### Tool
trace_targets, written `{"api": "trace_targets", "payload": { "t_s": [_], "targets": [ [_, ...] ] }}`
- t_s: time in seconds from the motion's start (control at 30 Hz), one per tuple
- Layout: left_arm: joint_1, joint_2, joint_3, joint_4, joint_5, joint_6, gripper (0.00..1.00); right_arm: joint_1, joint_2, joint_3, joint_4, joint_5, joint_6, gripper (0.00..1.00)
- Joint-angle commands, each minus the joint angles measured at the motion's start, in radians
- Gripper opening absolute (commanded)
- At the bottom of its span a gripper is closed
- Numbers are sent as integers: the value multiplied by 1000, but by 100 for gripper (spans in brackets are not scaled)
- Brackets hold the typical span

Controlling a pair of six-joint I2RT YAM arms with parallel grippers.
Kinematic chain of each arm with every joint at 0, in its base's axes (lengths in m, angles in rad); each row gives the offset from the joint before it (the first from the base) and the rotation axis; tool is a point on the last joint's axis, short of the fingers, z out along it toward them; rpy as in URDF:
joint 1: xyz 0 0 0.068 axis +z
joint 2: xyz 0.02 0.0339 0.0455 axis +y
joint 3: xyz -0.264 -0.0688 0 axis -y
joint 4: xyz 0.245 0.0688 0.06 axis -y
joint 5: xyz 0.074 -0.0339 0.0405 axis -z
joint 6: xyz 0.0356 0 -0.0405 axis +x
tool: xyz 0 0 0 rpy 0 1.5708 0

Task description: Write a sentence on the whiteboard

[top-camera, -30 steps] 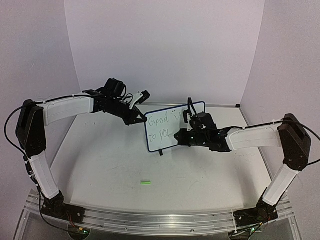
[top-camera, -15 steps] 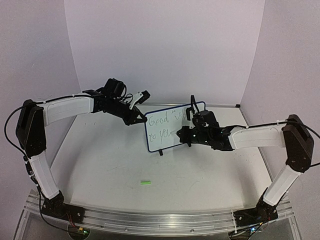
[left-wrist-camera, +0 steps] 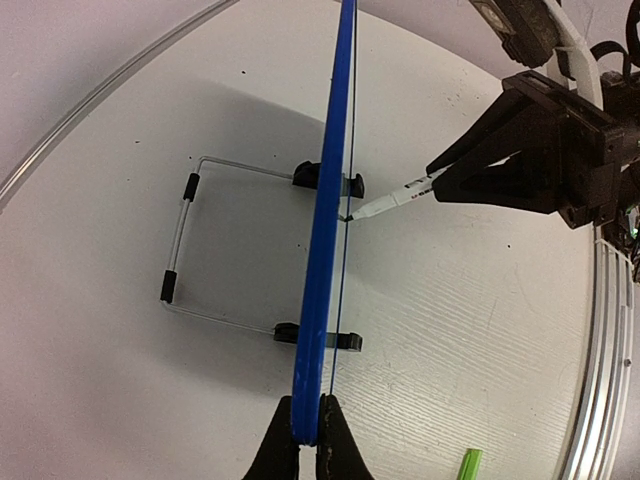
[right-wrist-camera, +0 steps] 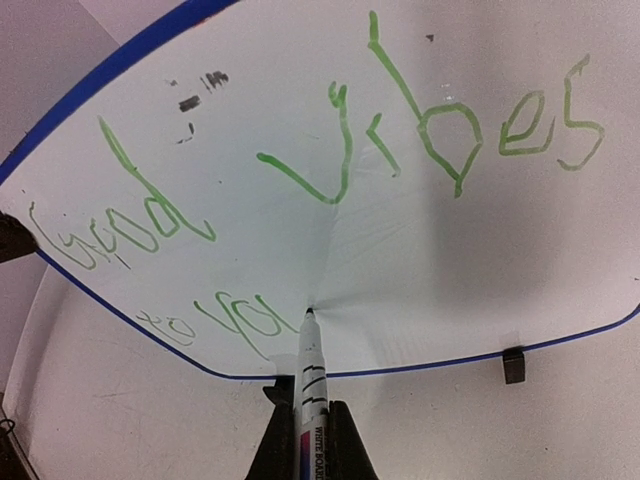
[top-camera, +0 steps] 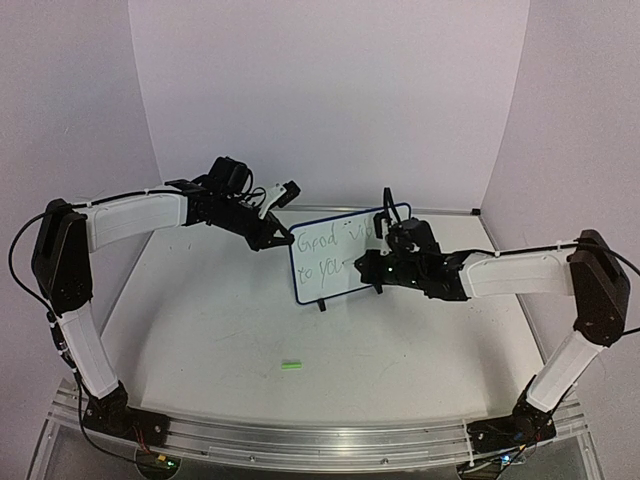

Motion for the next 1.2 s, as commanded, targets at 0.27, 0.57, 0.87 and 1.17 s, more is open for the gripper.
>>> {"api": "trace_targets", "payload": {
  "t_s": [0.27,0.57,0.87,1.17],
  "targets": [
    [6,-33,-20,-22,-87,60,0,-9,-45,35,22,41,-7,0],
    [6,-36,-19,-22,-87,60,0,-9,16,31,20,20,10,0],
    [6,-36,-19,-22,-87,60,0,-9,48,38,18,21,9,0],
    [6,-35,-20,-22,-87,60,0,-9,32,29,-12,70,7,0]
  ]
}}
